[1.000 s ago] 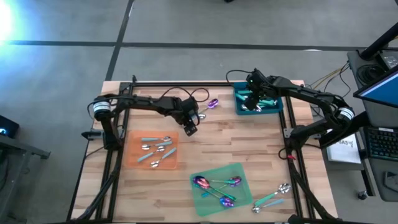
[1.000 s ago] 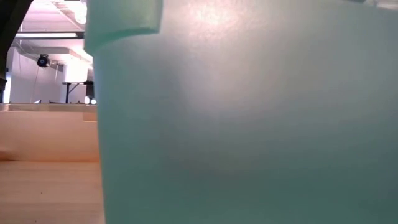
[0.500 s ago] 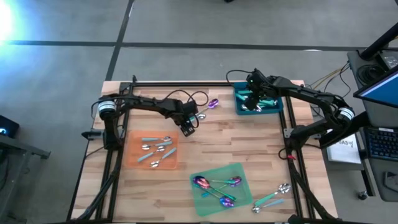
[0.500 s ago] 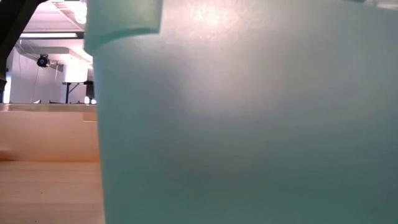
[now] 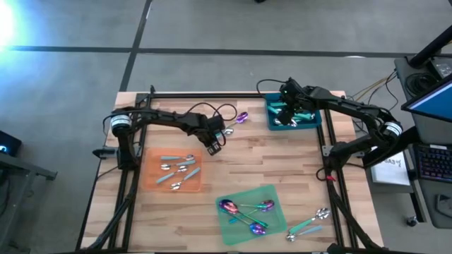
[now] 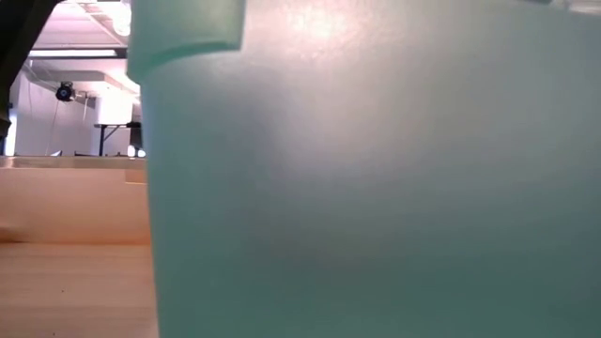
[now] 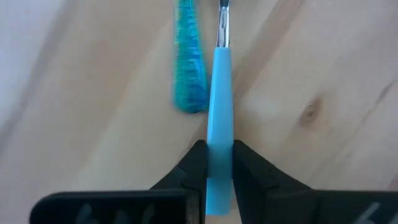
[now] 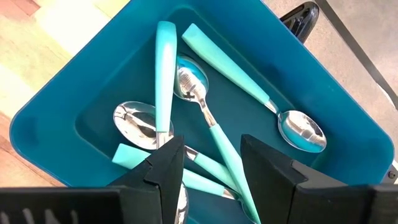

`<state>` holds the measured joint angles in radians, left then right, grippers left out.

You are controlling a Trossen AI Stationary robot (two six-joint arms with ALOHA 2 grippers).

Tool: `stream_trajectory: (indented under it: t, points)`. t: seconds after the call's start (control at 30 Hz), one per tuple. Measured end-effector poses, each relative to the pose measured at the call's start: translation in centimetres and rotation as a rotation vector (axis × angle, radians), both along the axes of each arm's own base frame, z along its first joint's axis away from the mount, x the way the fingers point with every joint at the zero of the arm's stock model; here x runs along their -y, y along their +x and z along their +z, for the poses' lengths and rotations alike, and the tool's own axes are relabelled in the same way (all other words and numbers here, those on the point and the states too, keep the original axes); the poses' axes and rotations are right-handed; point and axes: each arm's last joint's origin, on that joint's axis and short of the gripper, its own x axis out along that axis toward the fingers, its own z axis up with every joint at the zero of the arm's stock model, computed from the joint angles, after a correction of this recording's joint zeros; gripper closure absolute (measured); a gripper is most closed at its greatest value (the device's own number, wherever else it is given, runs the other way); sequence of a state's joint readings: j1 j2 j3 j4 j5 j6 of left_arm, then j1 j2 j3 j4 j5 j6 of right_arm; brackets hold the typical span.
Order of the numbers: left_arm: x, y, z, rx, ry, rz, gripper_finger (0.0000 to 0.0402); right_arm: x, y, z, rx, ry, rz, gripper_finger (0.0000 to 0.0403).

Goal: Sort silverware by color (type)
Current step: Put the top blue spoon into the orange bin

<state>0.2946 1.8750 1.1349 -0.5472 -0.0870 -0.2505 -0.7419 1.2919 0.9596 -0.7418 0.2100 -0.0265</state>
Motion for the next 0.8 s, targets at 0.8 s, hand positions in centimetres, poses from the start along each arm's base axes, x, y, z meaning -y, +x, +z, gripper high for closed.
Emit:
stream_trajectory:
  t: [0.8]
  points:
    - [12.8, -10.9, 12.6, 0.017, -0.015, -0.129, 0.0361, 0.0, 0.0, 0.0, 0.0, 0.0, 0.0, 0.0255]
